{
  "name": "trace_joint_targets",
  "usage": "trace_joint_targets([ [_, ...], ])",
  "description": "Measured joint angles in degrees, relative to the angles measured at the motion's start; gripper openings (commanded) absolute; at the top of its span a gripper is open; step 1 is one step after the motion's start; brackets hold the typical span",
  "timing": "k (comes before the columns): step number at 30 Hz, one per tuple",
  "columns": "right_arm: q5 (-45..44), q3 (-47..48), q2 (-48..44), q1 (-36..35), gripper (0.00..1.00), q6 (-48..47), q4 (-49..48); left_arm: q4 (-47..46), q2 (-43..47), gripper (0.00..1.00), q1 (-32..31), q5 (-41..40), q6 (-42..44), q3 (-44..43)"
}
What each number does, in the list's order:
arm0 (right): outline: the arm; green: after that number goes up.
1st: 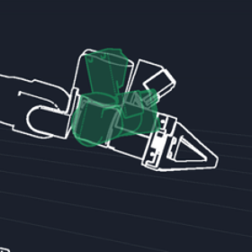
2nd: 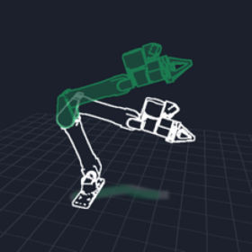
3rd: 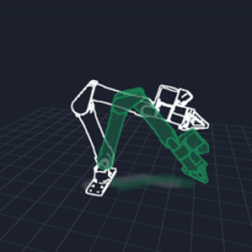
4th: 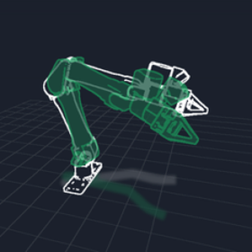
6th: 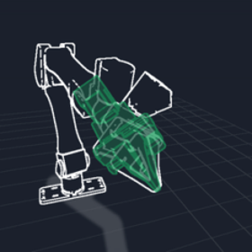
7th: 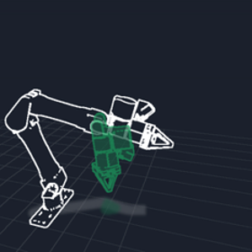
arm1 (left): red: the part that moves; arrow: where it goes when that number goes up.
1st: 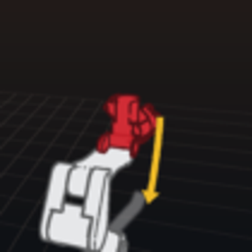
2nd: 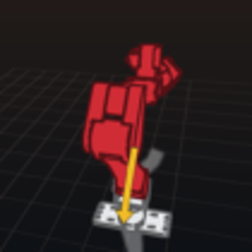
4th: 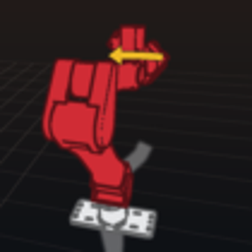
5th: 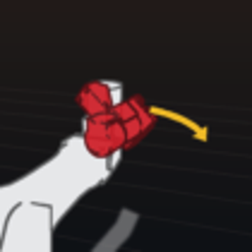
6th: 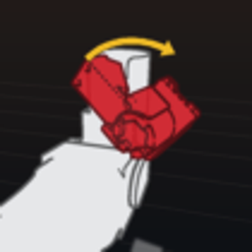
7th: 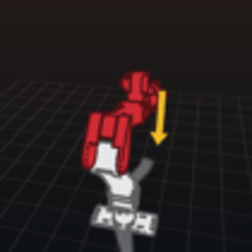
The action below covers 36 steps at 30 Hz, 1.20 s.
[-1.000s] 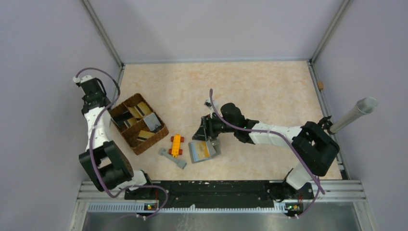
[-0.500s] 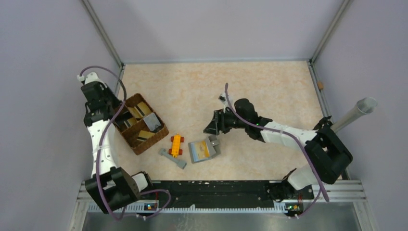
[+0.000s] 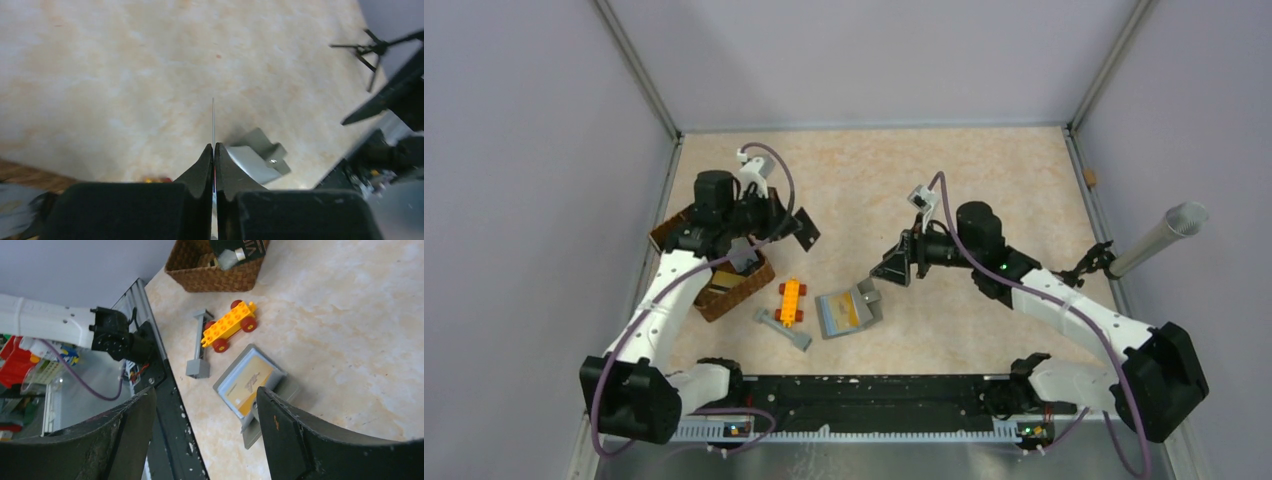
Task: Put the credit cards into the card holder
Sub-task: Pick up the credit card from the storage box.
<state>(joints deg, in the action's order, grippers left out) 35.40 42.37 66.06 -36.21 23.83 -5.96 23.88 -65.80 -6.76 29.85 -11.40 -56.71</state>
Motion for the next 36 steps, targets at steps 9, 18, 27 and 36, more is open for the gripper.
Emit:
trace_joint_targets([
  [9,5.8,-1.9,-2.8,0.0,0.74,0.2,-0.2,-5.1,0.0,0.0,-8.9,21.8,-4.3,4.7],
  [18,9.9,-1.9,0.7,-1.0,0.56,4.3,-6.8,-13.0,0.4,0.0,-16.8,30.9,-11.0,8.7],
  [27,10.1,-1.9,5.3,-7.0,0.0,8.1,-11.1,-18.2,2.4,0.02,-19.4,30.9,-14.3,10.9],
  [36,-0.3,-2.0,5.2,-8.0,0.0,9.3,-6.9,-16.4,6.2,0.89,-19.5,22.1,-15.0,12.6],
])
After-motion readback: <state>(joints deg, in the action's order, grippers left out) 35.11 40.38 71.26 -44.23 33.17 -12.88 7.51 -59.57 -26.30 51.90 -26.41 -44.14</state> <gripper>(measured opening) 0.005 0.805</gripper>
